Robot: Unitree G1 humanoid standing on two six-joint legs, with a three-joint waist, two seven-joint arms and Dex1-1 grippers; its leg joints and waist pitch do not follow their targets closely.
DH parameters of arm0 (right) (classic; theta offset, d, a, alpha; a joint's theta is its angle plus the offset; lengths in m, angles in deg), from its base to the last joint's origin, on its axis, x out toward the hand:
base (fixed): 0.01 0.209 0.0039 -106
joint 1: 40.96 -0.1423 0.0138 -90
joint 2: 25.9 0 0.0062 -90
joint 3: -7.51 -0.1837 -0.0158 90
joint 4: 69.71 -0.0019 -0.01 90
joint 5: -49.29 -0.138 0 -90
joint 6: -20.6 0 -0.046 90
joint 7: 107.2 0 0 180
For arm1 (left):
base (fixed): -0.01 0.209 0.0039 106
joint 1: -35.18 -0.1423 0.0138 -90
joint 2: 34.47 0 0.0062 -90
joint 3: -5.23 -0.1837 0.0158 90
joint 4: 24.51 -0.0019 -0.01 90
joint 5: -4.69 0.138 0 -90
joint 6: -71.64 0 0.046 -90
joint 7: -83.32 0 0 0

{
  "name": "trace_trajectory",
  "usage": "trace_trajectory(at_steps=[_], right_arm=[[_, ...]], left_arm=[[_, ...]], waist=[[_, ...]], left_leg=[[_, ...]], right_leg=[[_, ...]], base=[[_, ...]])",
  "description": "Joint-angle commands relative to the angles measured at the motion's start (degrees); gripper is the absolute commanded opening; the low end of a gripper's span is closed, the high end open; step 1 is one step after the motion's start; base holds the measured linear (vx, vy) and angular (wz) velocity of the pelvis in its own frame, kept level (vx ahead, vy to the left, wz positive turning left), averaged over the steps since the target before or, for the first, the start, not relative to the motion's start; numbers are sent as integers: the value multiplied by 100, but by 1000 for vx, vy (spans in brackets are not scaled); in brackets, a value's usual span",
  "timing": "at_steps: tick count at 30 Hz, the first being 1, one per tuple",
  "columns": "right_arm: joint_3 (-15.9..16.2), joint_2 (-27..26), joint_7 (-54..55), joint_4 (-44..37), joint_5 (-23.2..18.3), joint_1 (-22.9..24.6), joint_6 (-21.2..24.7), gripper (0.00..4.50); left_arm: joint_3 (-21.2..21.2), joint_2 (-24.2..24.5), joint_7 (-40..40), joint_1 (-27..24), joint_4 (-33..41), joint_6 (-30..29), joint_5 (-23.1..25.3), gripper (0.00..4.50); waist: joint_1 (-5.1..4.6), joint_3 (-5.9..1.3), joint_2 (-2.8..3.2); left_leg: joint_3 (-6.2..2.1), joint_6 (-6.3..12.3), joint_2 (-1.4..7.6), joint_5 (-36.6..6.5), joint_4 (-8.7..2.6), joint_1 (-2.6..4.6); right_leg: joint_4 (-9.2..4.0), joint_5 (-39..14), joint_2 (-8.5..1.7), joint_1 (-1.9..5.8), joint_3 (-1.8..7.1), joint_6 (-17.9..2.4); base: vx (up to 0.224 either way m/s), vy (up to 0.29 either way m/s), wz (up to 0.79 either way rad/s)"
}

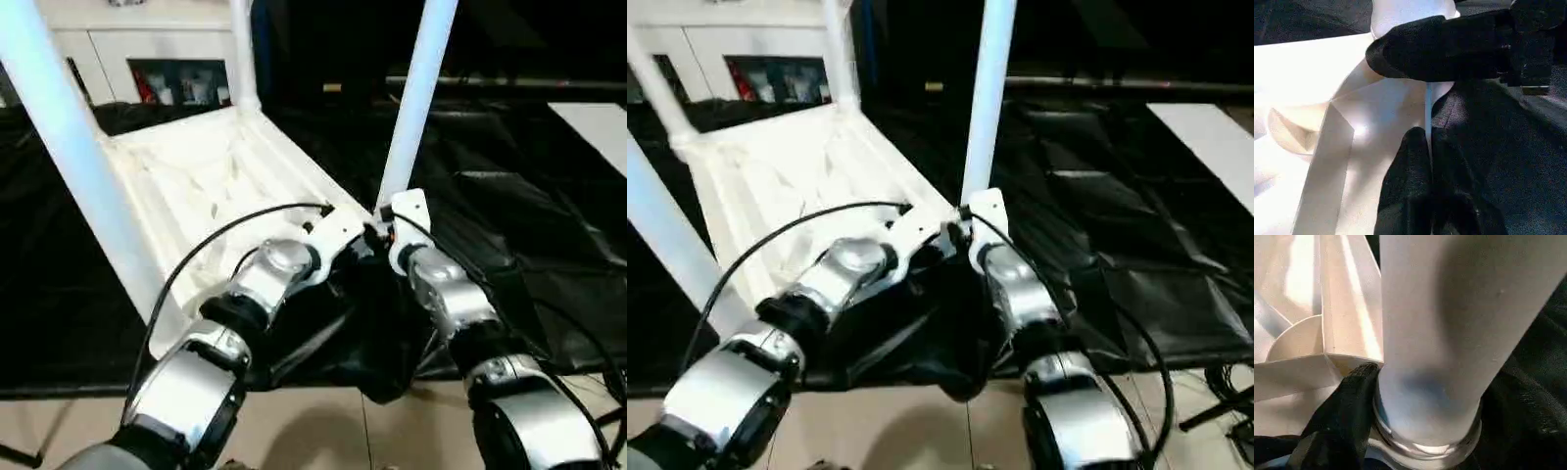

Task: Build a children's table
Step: Rotate leg to tighten

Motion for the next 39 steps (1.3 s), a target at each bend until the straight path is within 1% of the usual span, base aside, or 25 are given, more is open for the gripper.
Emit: trace_trajectory(at_steps=[1,3,4,5,6,9,10,12,14,15,16,17,18,19,20,21,22,23,24,26,28,33,36,37,39], right_arm=[[-13,-63,6,202,7,10,-20,272],[-98,-54,-141,191,-102,14,-164,328],[-98,-21,-241,143,-120,21,-254,328],[-68,33,-342,95,-98,24,-335,344],[-53,60,-376,74,-78,27,-367,354],[-15,146,-550,-46,-66,61,-456,380],[91,355,-1104,-352,-103,190,-478,380],[139,453,-1345,-491,-115,256,-487,380],[254,714,-1964,-870,-184,454,-459,380],[353,925,-2442,-1151,-218,617,-442,380],[379,983,-2557,-1217,-230,656,-431,380],[523,1292,-3173,-1559,-295,861,-365,380],[571,1396,-3387,-1667,-316,927,-346,380],[618,1491,-3567,-1768,-334,985,-338,380],[644,1560,-3694,-1843,-356,1024,-298,380],[680,1650,-3870,-1948,-393,1076,-234,380],[756,1784,-4148,-2092,-430,1147,-198,380],[790,1844,-4281,-2171,-451,1182,-162,380],[822,1889,-4382,-2225,-456,1203,-154,380],[887,1968,-4509,-2318,-394,1235,-191,380],[986,2043,-4665,-2419,-357,1288,-153,380],[1082,2083,-4955,-2563,-382,1347,24,380],[1051,2051,-4961,-2569,-436,1310,104,380],[1050,2043,-4983,-2554,-467,1280,157,364],[1030,2030,-4977,-2515,-485,1240,186,364]], left_arm=[[163,62,404,-108,-128,26,7,0],[144,86,390,-108,-142,54,22,0],[116,113,351,-115,-142,89,40,0],[80,140,287,-128,-136,163,61,0],[64,152,250,-136,-129,204,70,0],[46,184,145,-166,-99,226,69,0],[-1,264,-106,-229,-32,309,61,0],[-24,302,-215,-257,-2,302,60,0],[-113,419,-518,-333,82,482,79,0],[-155,508,-755,-389,147,555,72,0],[-177,539,-855,-411,179,588,67,0],[-285,686,-1337,-521,339,755,42,0],[-357,766,-1595,-581,434,873,34,0],[-437,854,-1876,-650,543,1048,16,0],[-493,931,-2149,-720,664,1133,-28,0],[-567,1042,-2539,-825,853,1199,-103,0],[-709,1251,-3121,-981,1186,1159,-204,0],[-778,1358,-3364,-1049,1343,1095,-234,0],[-822,1438,-3499,-1088,1445,1068,-240,0],[-819,1524,-3503,-1098,1517,1107,-214,0],[-756,1535,-3473,-1092,1513,1110,-205,0],[-717,1615,-3486,-1167,1682,1052,-221,0],[-709,1620,-3495,-1198,1769,992,-244,0],[-697,1616,-3490,-1204,1777,975,-250,0],[-694,1618,-3490,-1204,1767,983,-245,0]], waist=[[33,-386,-68],[28,-374,-71],[29,-377,-72],[33,-380,-54],[23,-383,-69],[7,-386,-69],[5,-384,-72],[26,-381,-84],[26,-380,-94],[49,-368,-80],[42,-370,-91],[54,-369,-88],[75,-362,-97],[80,-354,-84],[74,-360,-91],[77,-348,-54],[77,-343,-58],[89,-351,-45],[93,-341,-21],[105,-352,-29],[134,-355,-29],[204,-376,-87],[206,-379,-92],[207,-382,-90],[209,-374,-85]], left_leg=[[34,286,22,-1310,-368,74],[35,242,25,-1469,-381,83],[33,241,26,-1485,-382,85],[27,238,29,-1481,-385,78],[23,240,27,-1425,-387,56],[28,279,27,-1379,-376,61],[31,293,26,-1378,-375,60],[31,367,32,-1363,-375,53],[32,428,30,-1321,-369,44],[36,458,42,-1368,-370,59],[36,468,41,-1371,-369,54],[38,484,39,-1374,-370,60],[34,524,53,-1401,-373,53],[32,513,62,-1450,-384,55],[39,473,59,-1511,-382,65],[34,425,68,-1621,-402,79],[30,395,77,-1674,-408,80],[20,346,106,-1740,-423,96],[22,310,117,-1802,-437,95],[27,252,124,-1818,-435,124],[29,219,113,-1698,-432,118],[45,315,101,-1365,-399,91],[51,349,95,-1231,-387,85],[55,363,96,-1184,-381,87],[57,347,96,-1240,-385,92]], right_leg=[[-400,-1002,-196,281,101,-1316],[-431,-1290,-195,267,104,-1236],[-433,-1321,-200,270,104,-1220],[-434,-1305,-202,273,103,-1199],[-418,-1223,-195,288,99,-1188],[-412,-1108,-195,281,97,-1241],[-413,-1101,-192,281,97,-1254],[-414,-1067,-191,299,96,-1226],[-414,-1034,-191,307,95,-1246],[-431,-1078,-193,296,98,-1238],[-431,-1096,-191,301,99,-1229],[-440,-1108,-184,301,99,-1238],[-441,-1159,-198,308,104,-1240],[-443,-1239,-202,293,104,-1251],[-452,-1369,-200,281,107,-1247],[-474,-1514,-199,263,109,-1267],[-470,-1563,-201,258,113,-1257],[-451,-1580,-207,257,115,-1290],[-440,-1562,-192,233,117,-1291],[-428,-1434,-187,211,124,-1321],[-403,-1245,-183,223,128,-1350],[-354,-859,-203,264,132,-1360],[-338,-779,-203,270,131,-1385],[-335,-746,-204,269,132,-1393],[-349,-862,-203,263,131,-1375]], base=[[0,0,0],[0,0,0],[0,0,0],[0,0,0],[0,0,0],[0,0,0],[0,0,0],[0,0,0],[0,0,0],[0,0,0],[0,0,0],[0,0,0],[0,0,0],[0,0,0],[0,0,0],[0,0,0],[0,0,0],[0,0,0],[0,0,0],[0,0,0],[0,0,0],[0,0,0],[0,0,0],[0,0,0],[0,0,0]])
